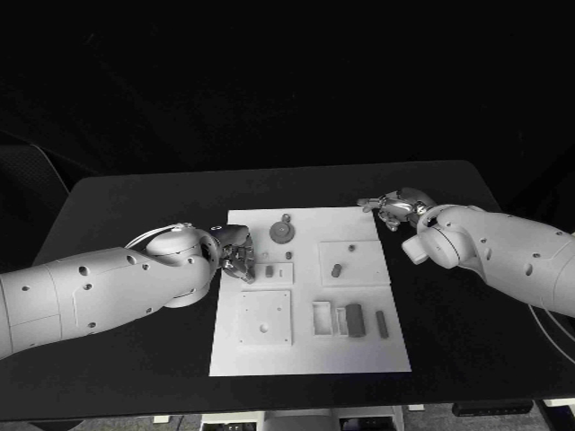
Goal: Assemble the parts on the task board
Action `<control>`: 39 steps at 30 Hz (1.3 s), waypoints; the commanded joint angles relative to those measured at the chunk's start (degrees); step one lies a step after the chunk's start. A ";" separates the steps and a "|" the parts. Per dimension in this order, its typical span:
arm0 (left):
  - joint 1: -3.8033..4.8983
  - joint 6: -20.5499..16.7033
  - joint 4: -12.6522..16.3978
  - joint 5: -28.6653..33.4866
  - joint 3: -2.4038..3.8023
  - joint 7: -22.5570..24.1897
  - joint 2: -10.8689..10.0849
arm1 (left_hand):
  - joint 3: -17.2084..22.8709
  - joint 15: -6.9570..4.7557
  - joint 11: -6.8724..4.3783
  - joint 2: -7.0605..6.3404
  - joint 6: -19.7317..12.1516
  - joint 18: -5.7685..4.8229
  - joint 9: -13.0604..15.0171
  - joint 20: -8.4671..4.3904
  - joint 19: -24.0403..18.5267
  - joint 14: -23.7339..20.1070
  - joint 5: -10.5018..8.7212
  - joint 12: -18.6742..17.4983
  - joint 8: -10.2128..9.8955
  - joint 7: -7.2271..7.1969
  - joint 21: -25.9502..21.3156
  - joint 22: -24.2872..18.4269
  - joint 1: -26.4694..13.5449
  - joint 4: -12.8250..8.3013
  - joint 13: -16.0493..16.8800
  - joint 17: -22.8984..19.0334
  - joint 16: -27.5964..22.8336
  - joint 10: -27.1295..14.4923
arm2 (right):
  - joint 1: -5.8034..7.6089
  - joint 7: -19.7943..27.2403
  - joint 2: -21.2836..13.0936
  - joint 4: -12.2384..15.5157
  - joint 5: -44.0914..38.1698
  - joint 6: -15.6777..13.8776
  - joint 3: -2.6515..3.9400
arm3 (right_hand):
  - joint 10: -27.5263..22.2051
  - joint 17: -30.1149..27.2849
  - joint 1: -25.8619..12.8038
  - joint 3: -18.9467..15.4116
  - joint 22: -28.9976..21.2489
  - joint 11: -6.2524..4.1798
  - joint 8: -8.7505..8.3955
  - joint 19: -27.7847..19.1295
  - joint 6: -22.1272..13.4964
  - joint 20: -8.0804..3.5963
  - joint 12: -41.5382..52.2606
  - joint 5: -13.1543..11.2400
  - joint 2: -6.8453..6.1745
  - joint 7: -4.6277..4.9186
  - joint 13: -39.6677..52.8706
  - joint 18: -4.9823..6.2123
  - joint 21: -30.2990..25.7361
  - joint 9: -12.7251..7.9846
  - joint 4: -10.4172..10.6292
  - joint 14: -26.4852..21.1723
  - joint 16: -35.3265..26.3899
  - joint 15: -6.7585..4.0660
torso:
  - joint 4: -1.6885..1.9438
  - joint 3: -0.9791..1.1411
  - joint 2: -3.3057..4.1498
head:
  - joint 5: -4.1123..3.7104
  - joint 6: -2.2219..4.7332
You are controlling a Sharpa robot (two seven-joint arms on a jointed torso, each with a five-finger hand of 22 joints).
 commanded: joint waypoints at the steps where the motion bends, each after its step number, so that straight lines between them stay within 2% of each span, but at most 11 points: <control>1: -0.25 -0.43 -0.08 -0.34 -0.20 -0.47 -0.02 | -0.27 -0.08 0.19 0.00 -0.38 2.16 -0.11 -0.37 -0.01 -0.36 0.21 0.06 -0.34 0.00 -0.03 -0.05 0.12 -0.11 0.08 -0.07 0.17 0.32 | -0.02 0.23 0.02 0.06 -0.32 1.00 0.00 | 0.23 -0.07 -0.35 -0.46 0.07 0.07 -0.08 0.31 0.00 -0.12 -0.19 0.02 0.24 0.41 -0.07 1.61 7.61 -0.07 0.03 -0.03 -0.39 -0.55 | 0.01 -0.02 -0.01 | -0.05 0.02; 11: -0.25 -0.86 -0.10 -0.49 -0.20 -0.22 0.00 | -0.33 -0.13 0.13 0.02 -1.03 2.23 -0.24 -0.41 0.05 -0.28 0.24 0.12 -0.65 -0.12 -0.02 -0.08 0.61 -0.29 0.11 -0.12 0.19 0.45 | -0.10 0.26 0.21 -0.13 -0.32 1.12 0.00 | 0.23 -0.07 -0.37 -0.47 0.07 0.07 -0.09 0.31 0.00 -0.12 -0.20 0.02 0.25 0.41 -0.08 1.61 7.60 -0.08 0.04 -0.04 -0.40 -0.55 | 0.02 -0.05 0.01 | -0.05 -0.05; 25: -0.25 0.85 -0.03 -0.43 -0.19 0.42 0.15 | 1.55 -0.27 -0.01 2.00 0.51 2.32 0.16 -0.43 0.40 -0.03 0.47 0.20 0.28 -0.07 -0.10 -0.30 2.96 0.30 0.11 -0.45 0.14 0.79 | -0.14 0.25 0.17 -0.12 -0.32 1.25 0.00 | 0.22 -0.07 -0.40 -0.48 0.06 0.07 -0.10 0.31 -0.01 -0.12 -0.21 0.02 0.26 0.41 -0.10 1.61 7.59 -0.09 0.06 -0.04 -0.41 -0.55 | 0.01 -0.02 0.00 | -0.20 -0.24; 39: -0.25 1.04 0.19 0.09 -0.17 0.98 0.01 | 2.59 -0.28 0.00 2.41 0.79 2.32 0.22 -0.41 0.39 -0.08 0.50 0.10 0.37 -0.09 -0.19 -0.39 3.97 0.28 0.05 -0.55 0.11 0.70 | -0.17 0.23 0.16 -0.12 -0.32 1.32 0.00 | 0.22 -0.07 -0.43 -0.49 0.06 0.08 -0.10 0.31 -0.02 -0.12 -0.22 0.02 0.28 0.41 -0.11 1.61 7.58 -0.10 0.07 -0.04 -0.42 -0.55 | 0.01 -0.04 0.00 | -0.22 -0.30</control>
